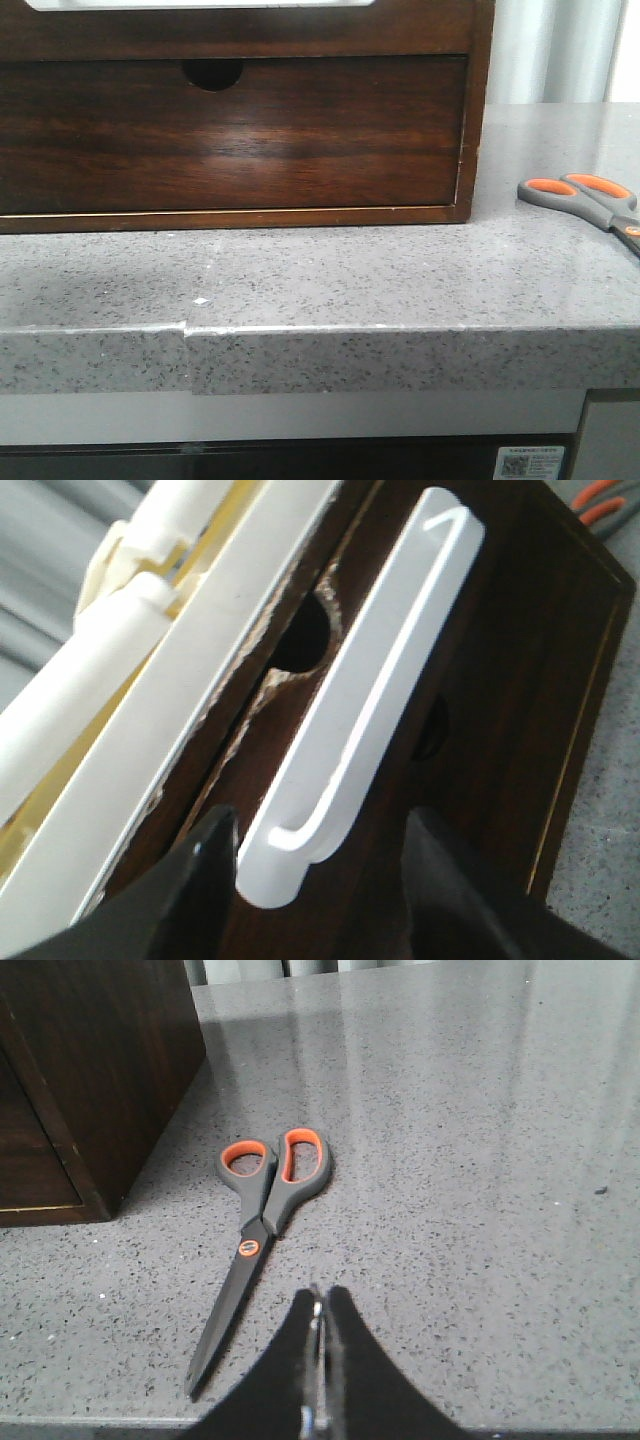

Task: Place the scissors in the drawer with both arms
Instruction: 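Grasp the white drawer handle with the left gripper, then pull the drawer open toward the robot with the left gripper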

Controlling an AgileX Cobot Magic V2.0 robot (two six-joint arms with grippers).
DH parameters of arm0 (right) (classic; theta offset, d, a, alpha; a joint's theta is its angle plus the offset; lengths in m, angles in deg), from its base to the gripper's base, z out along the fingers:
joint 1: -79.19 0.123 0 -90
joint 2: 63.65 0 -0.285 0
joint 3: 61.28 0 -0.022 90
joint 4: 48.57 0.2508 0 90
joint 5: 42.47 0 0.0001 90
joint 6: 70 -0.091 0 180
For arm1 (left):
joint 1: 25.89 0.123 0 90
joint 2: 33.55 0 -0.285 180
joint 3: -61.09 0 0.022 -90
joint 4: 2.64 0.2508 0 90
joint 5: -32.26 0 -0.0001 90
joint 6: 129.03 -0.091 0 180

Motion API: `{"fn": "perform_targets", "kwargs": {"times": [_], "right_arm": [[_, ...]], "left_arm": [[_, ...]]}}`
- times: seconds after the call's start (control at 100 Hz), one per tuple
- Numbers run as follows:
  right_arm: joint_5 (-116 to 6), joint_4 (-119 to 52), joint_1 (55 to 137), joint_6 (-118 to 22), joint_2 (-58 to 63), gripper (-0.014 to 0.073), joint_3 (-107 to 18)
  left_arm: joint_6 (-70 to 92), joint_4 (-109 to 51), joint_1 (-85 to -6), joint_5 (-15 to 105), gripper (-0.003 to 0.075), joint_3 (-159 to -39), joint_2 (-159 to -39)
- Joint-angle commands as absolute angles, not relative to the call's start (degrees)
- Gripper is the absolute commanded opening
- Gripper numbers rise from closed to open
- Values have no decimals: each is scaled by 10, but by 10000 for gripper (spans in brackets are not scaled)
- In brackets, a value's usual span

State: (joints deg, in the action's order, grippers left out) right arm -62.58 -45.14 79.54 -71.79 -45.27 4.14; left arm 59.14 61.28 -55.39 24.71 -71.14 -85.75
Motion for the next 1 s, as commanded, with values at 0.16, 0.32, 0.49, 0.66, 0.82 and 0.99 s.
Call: {"fn": "perform_targets", "kwargs": {"times": [0.16,0.32,0.49,0.66,0.82,0.99], "right_arm": [[-584,-452,795,-717,-440,-62,20],[-584,-452,795,-717,-440,-62,20],[-584,-452,795,-717,-440,-62,20],[-584,-452,795,-717,-440,-62,20],[-584,-452,795,-717,-440,-62,20],[-584,-452,795,-717,-440,-62,20]], "left_arm": [[596,723,-598,303,348,-755,-911],[596,731,-613,316,348,-773,-930],[596,757,-616,323,348,-792,-955],[596,769,-616,332,347,-820,-986],[596,775,-616,334,346,-837,-1011],[596,775,-616,351,194,-844,-1025]]}}
